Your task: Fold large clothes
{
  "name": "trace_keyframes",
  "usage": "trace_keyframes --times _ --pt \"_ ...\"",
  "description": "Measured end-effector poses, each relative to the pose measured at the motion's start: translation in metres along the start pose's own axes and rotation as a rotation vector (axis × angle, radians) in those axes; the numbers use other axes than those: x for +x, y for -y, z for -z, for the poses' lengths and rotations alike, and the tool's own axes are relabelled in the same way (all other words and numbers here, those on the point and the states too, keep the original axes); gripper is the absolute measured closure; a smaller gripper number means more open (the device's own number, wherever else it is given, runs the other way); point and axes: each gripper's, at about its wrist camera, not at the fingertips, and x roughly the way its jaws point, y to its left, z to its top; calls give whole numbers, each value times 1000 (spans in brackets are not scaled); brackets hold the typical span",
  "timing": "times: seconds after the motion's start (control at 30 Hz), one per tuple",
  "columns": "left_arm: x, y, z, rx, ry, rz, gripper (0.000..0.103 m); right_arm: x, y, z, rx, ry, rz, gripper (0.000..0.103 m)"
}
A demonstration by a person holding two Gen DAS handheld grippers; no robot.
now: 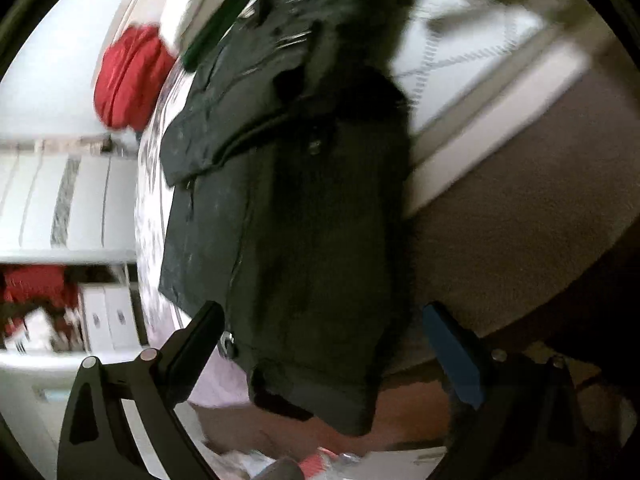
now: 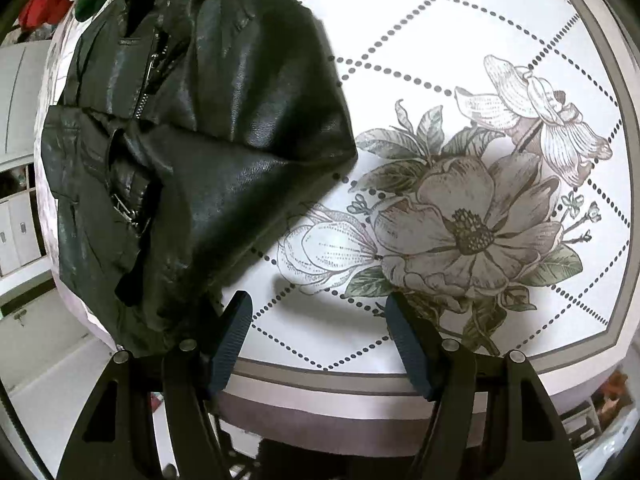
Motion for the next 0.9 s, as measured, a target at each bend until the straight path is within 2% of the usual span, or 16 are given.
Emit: trace_keyframes --times 0.07,0.17,0.27,0.33,0.37,0.43,0.47,0.53,0.6,0.7,0.83,0.87,0.9 --pt "18 8 -2 42 -27 -38 0 5 -11 -2 -6 13 6 32" --pt "42 -20 -9 -65 -89 -9 0 0 -9 -9 -2 41 -11 32" --pt "48 -38 -11 -124 -116 -1 0 -4 -5 -19 27 86 -80 32" --pt "46 -47 -9 -148 -119 -33 4 -4 -1 -25 50 118 -147 30" --pt "44 -49 -8 -162 -119 -43 16 -4 0 -27 60 132 -184 30" --pt "45 -65 -5 -211 -116 17 40 -7 2 -29 86 150 -246 30" --pt "44 -67 -6 -219 -112 37 67 -9 5 -27 112 153 -300 30" --pt "41 -74 -6 -235 -94 55 94 -13 9 -22 151 154 -386 30" --pt "37 -81 -7 -265 -69 67 97 -17 13 -16 194 174 -465 30" --pt "36 -87 -7 -274 -62 91 98 -19 13 -18 237 187 -500 30" --pt "31 -96 -6 -277 -39 109 99 14 11 -43 318 113 -550 30" --pt "28 -99 -5 -275 -31 112 99 22 9 -49 345 110 -572 32" --pt "25 -102 -5 -271 -25 114 99 23 5 -52 366 125 -560 49"
